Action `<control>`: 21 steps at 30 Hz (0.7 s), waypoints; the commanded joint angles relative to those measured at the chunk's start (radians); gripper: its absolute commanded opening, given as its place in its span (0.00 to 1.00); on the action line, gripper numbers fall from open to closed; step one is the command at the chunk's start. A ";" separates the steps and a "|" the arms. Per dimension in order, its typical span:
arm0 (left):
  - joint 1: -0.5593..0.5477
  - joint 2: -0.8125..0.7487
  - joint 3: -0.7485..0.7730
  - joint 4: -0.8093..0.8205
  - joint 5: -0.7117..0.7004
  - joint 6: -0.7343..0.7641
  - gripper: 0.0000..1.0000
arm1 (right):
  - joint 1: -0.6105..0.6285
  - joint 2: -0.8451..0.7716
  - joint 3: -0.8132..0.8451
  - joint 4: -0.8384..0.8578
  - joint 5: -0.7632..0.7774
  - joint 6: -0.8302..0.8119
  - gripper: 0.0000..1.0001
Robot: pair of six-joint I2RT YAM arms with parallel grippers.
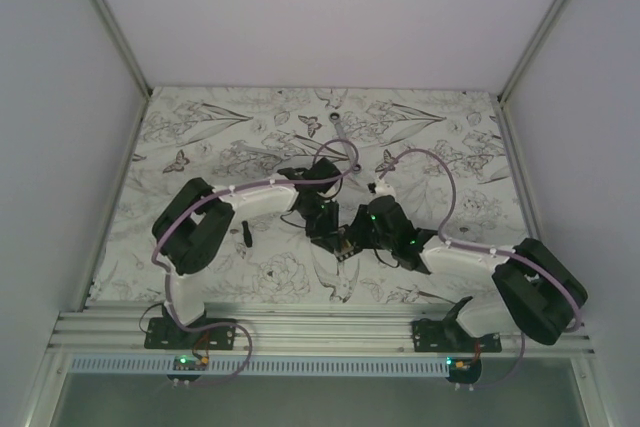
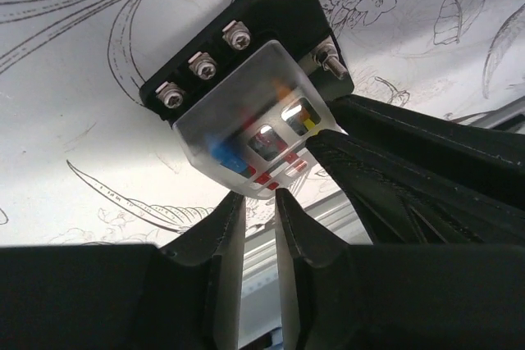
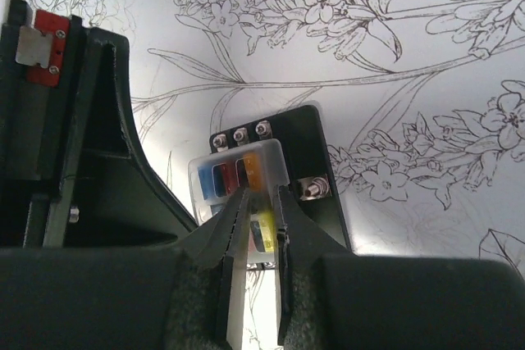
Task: Snap on the fuse box
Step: Close the fuse box cover on the fuse box base.
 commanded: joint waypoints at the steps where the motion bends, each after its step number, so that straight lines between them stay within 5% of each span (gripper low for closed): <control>1: 0.007 0.110 -0.150 0.019 -0.126 -0.055 0.20 | 0.014 0.122 -0.027 -0.212 -0.031 -0.025 0.17; 11: 0.011 -0.086 -0.181 0.051 -0.178 -0.025 0.32 | 0.050 -0.093 0.003 -0.252 0.063 -0.120 0.27; 16: 0.024 -0.262 -0.211 0.046 -0.289 0.028 0.58 | 0.008 -0.252 0.023 -0.295 0.231 -0.184 0.47; 21: 0.131 -0.439 -0.268 0.025 -0.426 0.090 0.82 | -0.162 -0.386 0.048 -0.311 0.367 -0.276 0.67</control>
